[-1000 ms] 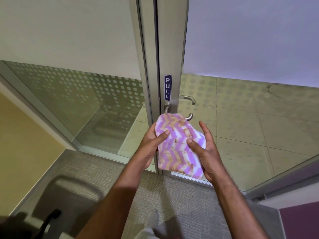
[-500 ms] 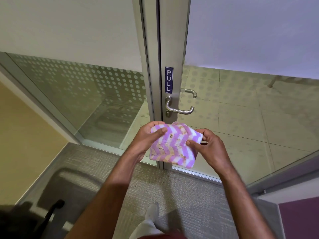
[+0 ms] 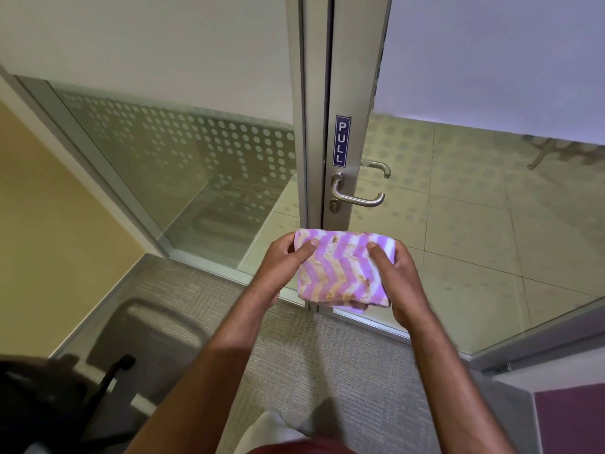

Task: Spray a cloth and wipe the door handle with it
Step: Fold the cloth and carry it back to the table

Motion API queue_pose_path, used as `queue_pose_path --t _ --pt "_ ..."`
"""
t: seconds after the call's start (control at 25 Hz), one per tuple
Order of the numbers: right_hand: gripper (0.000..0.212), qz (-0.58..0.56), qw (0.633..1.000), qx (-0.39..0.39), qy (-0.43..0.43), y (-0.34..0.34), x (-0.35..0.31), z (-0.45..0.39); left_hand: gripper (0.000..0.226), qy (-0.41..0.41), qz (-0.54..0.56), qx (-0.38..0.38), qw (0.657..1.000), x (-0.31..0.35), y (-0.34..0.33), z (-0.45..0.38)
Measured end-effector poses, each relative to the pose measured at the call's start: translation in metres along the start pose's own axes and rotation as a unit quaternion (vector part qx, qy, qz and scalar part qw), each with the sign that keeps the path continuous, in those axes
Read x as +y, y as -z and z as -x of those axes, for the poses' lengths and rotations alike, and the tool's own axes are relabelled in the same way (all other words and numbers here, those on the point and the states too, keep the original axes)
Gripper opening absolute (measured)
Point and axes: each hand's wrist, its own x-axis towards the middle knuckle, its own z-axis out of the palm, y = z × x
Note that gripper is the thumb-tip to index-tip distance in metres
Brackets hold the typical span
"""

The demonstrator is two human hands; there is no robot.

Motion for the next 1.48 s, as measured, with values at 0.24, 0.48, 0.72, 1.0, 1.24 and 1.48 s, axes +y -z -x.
queue_pose_path --t 0.24,0.48,0.72,1.0,1.24,1.48 --pt "0.038 -0.006 0.999 -0.015 0.034 -0.027 0.002 0.033 0.033 -0.011 -0.022 0.071 0.997 -0.013 0.013 0.032" --pt "0.066 -0.065 0.992 -0.1 -0.033 -0.062 0.009 0.107 0.034 -0.022 0.031 0.093 0.995 -0.02 0.058 0.098" --pt "0.057 -0.074 0.98 -0.16 -0.096 -0.103 0.031 0.2 0.048 0.057 0.233 0.018 0.971 -0.04 0.119 0.195" --pt "0.068 -0.144 0.94 -0.27 -0.153 -0.133 0.026 0.273 0.043 0.079 0.333 -0.104 0.934 -0.059 0.165 0.285" --pt "0.085 -0.286 0.849 -0.364 -0.254 -0.152 0.036 0.325 0.066 0.045 0.39 -0.115 0.912 -0.069 0.164 0.348" --pt "0.071 -0.264 0.862 -0.319 -0.293 -0.159 0.08 0.385 0.066 0.065 0.399 -0.043 0.914 -0.102 0.161 0.423"
